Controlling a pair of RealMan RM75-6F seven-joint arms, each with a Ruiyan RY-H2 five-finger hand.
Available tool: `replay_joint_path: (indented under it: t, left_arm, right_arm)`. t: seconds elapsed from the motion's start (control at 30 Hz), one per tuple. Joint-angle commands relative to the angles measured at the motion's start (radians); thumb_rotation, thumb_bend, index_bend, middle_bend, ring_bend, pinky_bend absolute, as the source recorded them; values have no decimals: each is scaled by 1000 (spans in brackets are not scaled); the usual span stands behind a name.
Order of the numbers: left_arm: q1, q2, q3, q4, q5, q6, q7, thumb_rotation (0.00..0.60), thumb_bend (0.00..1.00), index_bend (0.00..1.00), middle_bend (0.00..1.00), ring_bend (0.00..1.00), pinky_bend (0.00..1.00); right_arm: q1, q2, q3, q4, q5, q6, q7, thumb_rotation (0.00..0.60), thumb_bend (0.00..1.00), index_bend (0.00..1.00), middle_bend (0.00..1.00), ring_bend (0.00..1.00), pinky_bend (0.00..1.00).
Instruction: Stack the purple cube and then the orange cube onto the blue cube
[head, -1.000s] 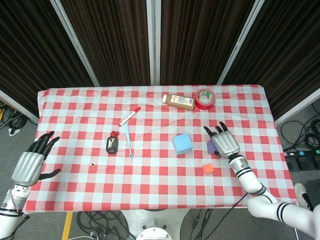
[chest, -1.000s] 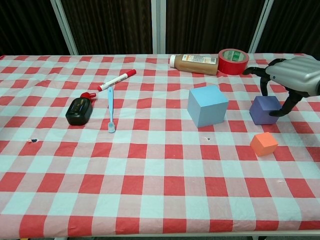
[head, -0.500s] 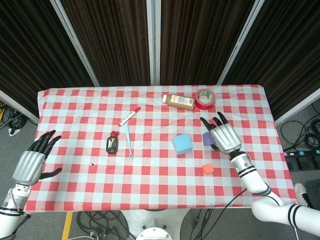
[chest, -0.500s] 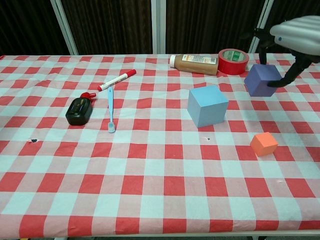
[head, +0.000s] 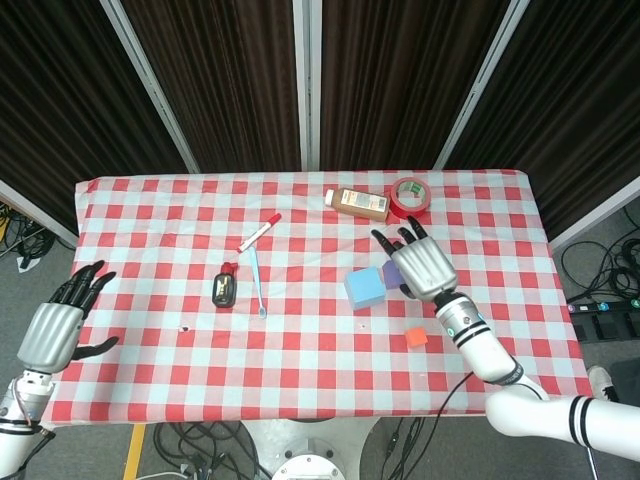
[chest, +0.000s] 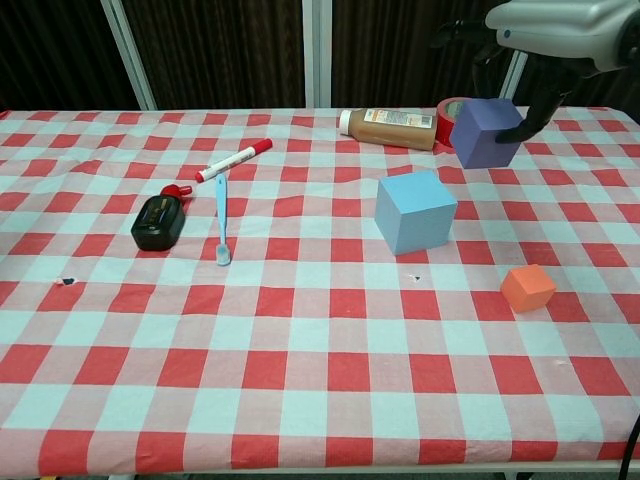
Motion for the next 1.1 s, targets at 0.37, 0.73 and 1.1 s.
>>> replay_joint_path:
  t: [0.37, 0.73, 1.1]
  left_arm:
    - [25, 4, 17, 57, 19, 34, -68, 600, 161, 153, 122, 65, 210]
    - [23, -3, 13, 74, 13, 27, -81, 600, 161, 153, 122, 65, 210]
    - [10, -9, -3, 56, -12, 0, -55, 600, 161, 154, 122, 65, 210]
  right_arm:
    - [134, -78, -36, 32, 174, -27, -91, 600, 122, 10, 454, 163, 0]
    - [194, -118, -57, 76, 215, -21, -97, 600, 124, 12, 454, 163, 0]
    - [230, -139, -88, 108, 243, -22, -99, 600, 124, 17, 453, 163, 0]
